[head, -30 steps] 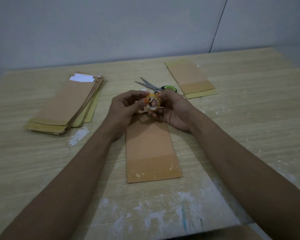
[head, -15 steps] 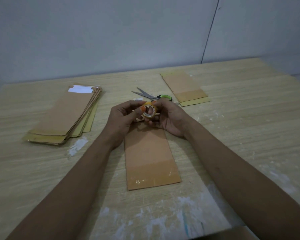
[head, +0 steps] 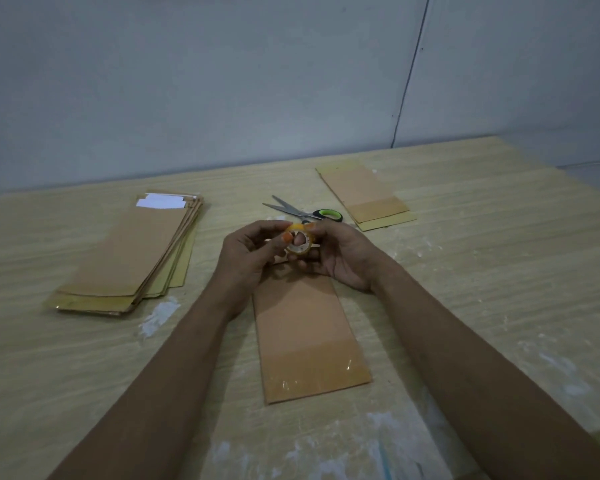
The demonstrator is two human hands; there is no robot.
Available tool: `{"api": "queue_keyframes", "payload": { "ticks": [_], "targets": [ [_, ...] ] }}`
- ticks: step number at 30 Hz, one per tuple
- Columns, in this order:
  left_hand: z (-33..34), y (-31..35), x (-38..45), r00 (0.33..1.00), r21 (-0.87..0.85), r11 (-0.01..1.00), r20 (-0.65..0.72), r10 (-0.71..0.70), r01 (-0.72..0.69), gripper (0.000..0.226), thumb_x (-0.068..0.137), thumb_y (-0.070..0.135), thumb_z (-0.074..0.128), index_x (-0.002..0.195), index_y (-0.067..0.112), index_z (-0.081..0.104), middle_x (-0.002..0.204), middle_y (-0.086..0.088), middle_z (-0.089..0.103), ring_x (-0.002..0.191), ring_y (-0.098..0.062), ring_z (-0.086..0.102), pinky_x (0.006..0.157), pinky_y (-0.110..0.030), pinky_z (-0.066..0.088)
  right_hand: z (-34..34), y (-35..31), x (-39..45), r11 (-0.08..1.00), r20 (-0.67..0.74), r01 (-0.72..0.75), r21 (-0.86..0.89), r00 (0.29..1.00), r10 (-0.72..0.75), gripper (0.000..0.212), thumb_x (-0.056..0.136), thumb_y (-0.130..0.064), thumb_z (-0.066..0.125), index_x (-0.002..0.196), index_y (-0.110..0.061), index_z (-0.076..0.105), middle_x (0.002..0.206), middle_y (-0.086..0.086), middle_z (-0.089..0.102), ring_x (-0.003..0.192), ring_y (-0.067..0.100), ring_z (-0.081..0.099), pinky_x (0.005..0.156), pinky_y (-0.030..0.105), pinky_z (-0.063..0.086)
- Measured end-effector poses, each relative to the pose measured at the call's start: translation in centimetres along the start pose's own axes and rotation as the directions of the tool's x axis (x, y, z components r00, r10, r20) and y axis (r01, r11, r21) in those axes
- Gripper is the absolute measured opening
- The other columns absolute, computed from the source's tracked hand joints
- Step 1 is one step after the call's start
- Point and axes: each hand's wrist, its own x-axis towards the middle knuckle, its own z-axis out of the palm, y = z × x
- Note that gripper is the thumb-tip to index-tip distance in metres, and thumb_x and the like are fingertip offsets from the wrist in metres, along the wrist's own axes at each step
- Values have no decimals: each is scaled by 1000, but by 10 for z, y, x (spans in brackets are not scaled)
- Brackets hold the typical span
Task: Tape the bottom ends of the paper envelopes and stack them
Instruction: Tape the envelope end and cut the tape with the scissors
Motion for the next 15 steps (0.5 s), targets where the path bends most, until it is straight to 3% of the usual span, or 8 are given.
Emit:
{"api": "queue_keyframes", "payload": {
  "ticks": [5,9,13,15],
  "targets": [
    [-3,-2,3,1000,-12,999,3,30,-30,16,88,-1,65,102,3,69,86,-3,76,76,-12,71,62,-22,56,-1,1,2,1000,-1,5,-2,1000,-5,26,86,-15,57,108,-3,58,96,12,67,76,25,69,65,30,54],
    [-1,-1,1,999,-5,999,8,49,-49,15,88,-6,63,98,4,68,77,4,74,61,-2,64,57,-15,50,1,2,3,1000,-72,3,2,997,-3,22,94,-13,49,112,-3,55,96,14,66,74,25,69,60,28,55],
    [-5,-1,2,998,-7,998,-10,65,-66,15,83,6,70,97,10,73,90,-4,75,78,-13,70,66,-23,55,7,1,3,999,-83,-11,-48,997,7,21,97,-14,47,113,-4,56,93,13,68,73,24,70,59,27,55],
    [-5,-3,3,998,27,998,-14,65,-65,16,83,9,71,98,11,73,89,-3,75,78,-12,69,66,-23,54,9,1,2,996,-75,2,-92,997,-9,20,97,-14,47,110,-4,59,92,13,71,73,25,71,61,29,57]
  ]
}}
